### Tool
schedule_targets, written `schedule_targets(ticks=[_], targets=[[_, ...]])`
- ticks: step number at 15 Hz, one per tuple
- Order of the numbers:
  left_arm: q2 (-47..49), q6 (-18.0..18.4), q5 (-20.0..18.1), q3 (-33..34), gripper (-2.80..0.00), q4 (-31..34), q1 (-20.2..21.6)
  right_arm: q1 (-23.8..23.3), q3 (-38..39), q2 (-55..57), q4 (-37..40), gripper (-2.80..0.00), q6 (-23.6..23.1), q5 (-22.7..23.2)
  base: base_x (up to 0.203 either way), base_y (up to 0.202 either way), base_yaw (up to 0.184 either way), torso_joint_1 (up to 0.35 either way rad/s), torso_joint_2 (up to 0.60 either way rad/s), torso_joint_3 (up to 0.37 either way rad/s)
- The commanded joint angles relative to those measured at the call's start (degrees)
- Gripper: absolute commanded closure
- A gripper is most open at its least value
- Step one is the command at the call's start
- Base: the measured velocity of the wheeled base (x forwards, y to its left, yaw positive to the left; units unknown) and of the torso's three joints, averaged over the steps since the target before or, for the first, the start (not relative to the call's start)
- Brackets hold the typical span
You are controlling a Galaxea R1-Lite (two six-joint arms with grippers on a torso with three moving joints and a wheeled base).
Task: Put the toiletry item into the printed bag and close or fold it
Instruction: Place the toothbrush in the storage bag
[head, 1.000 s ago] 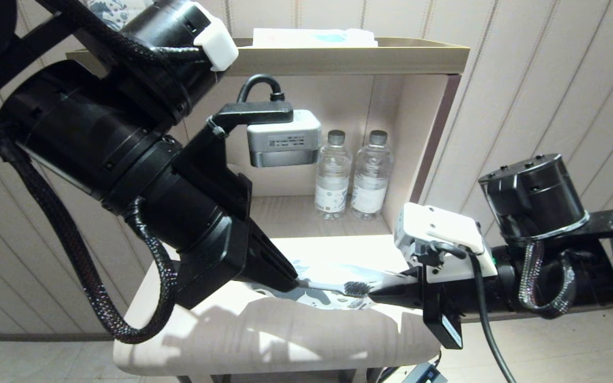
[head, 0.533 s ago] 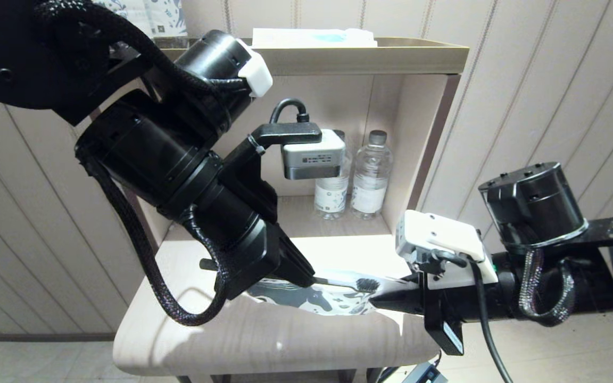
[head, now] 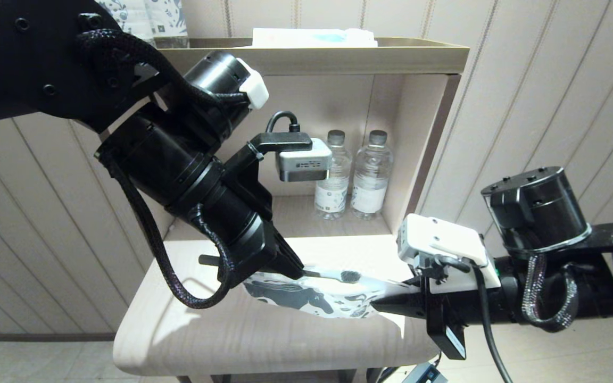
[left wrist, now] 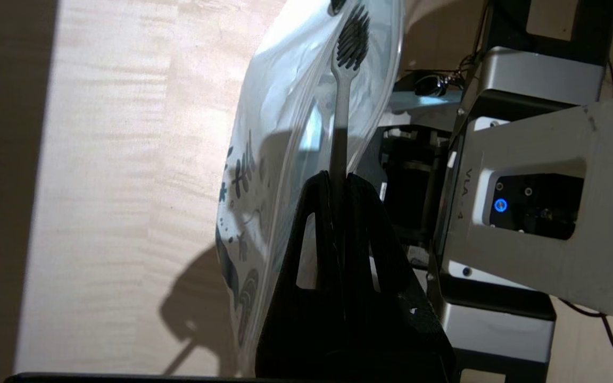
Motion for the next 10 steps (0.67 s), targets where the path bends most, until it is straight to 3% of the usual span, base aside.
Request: schedule_targets(ticks=[1,6,10], targets=[[0.42,0.19,0.0,0.04,0.0,-0.07,0.51,0.03,0.11,-0.21,0.0,0.0,-0.17,0.14,0.0,0.0,0.0,0.0,0.0,0.0],[1.39,0.1,-0.34,-0.07,0.0,-1.12,0.39,0.81,0.55,-0.47,-0.02,0.0,-0.08,0.53,0.0,0.0,0.0,0.0,0.0,0.0],[1.29,-0.42,-3.16,-0.07,0.0,-2.0,-1.1,0.73,0.47,-0.21,-0.18,0.0,1.15,4.09,0.0,0.0,0.0,0.0,0.0,0.0]])
